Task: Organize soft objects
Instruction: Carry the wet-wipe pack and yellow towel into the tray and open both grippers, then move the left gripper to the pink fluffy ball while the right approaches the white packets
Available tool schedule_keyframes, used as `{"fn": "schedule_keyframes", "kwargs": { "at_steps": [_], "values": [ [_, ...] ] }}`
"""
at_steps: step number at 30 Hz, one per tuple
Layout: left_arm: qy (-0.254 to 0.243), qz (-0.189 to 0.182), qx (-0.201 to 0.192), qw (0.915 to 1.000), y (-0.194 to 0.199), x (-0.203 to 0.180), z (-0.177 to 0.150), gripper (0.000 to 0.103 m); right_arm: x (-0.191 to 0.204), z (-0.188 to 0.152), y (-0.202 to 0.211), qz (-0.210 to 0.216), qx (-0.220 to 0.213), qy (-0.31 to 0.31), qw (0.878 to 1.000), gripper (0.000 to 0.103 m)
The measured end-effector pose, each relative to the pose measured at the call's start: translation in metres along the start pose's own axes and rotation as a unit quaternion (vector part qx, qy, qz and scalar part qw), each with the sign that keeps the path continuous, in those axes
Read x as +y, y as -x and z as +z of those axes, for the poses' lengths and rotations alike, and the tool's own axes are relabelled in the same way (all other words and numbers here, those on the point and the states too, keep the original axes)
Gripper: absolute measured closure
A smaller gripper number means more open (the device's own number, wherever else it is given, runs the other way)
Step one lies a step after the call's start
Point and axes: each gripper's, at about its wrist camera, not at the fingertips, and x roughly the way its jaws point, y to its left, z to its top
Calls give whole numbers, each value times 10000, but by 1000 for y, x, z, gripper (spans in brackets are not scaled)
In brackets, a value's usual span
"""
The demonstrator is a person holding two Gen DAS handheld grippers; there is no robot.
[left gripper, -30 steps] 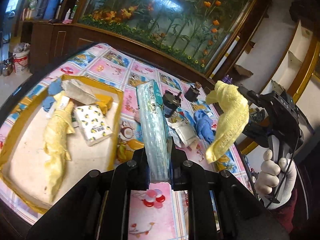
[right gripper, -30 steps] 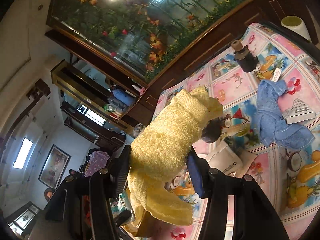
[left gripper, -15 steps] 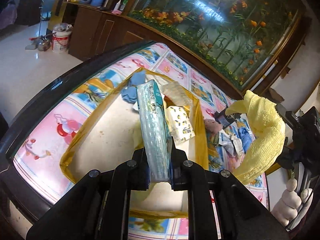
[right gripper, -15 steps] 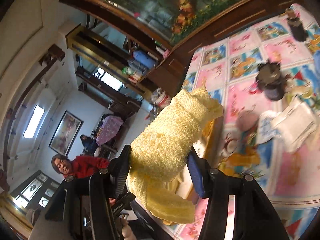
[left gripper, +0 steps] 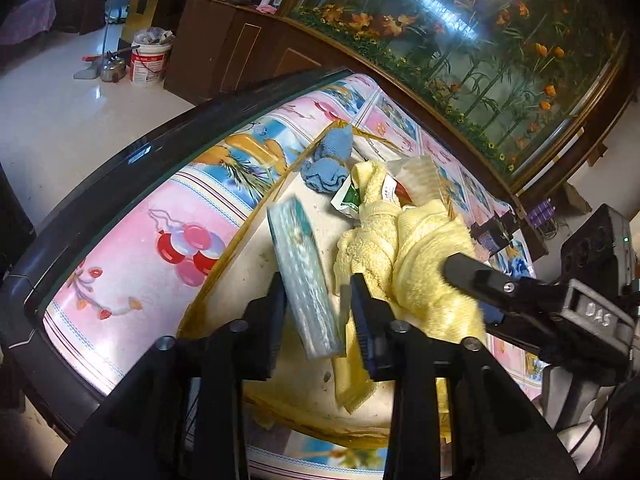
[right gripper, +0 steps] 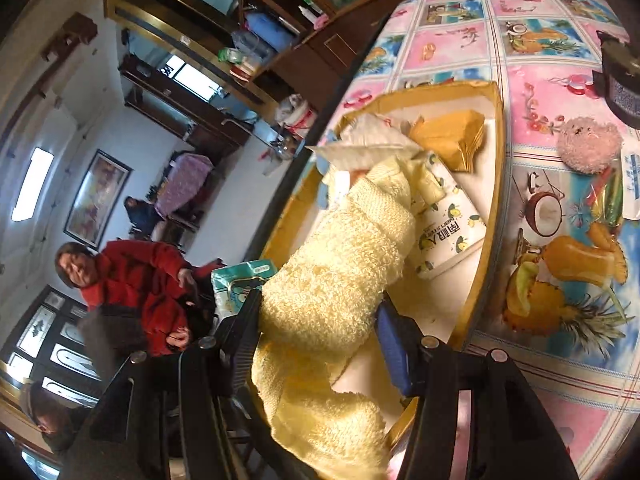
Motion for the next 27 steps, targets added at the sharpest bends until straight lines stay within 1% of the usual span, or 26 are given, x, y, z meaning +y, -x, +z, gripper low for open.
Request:
{"fn": "schedule_keyframes", "kwargs": {
  "at_steps": [1, 4, 7, 8, 12, 16, 22, 27],
  "values": [
    [26, -17, -28, 10000, 2, 1, 1, 57, 0, 0, -2, -139, -17, 28, 9999, 46],
    [30, -28, -72, 10000, 7, 1, 2, 57, 0, -1, 0, -292, -115, 59, 9995, 43],
    [26, -15, -81, 10000, 10, 1, 2, 57, 6, -3, 4, -666, -252, 269, 9971, 39],
    [31, -24, -82, 10000, 11, 1, 2, 57, 7, -4, 7, -726, -300, 321, 9964, 39],
    [26, 2, -80, 10000, 13, -1, 1, 57, 4, -4, 15, -760, -461, 340, 9955, 39],
    [-73, 41, -167, 9998, 21, -8, 0, 57, 0, -7, 36, -697, -824, 351, 9935, 38],
    [-312, 44, -195, 9993, 29, -32, -8, 57, -12, -16, 66, -595, -1169, 298, 9909, 38],
    [-708, 26, -153, 9974, 31, -66, -18, 57, -19, -26, 93, -715, -1536, 522, 9842, 38]
  ]
}}
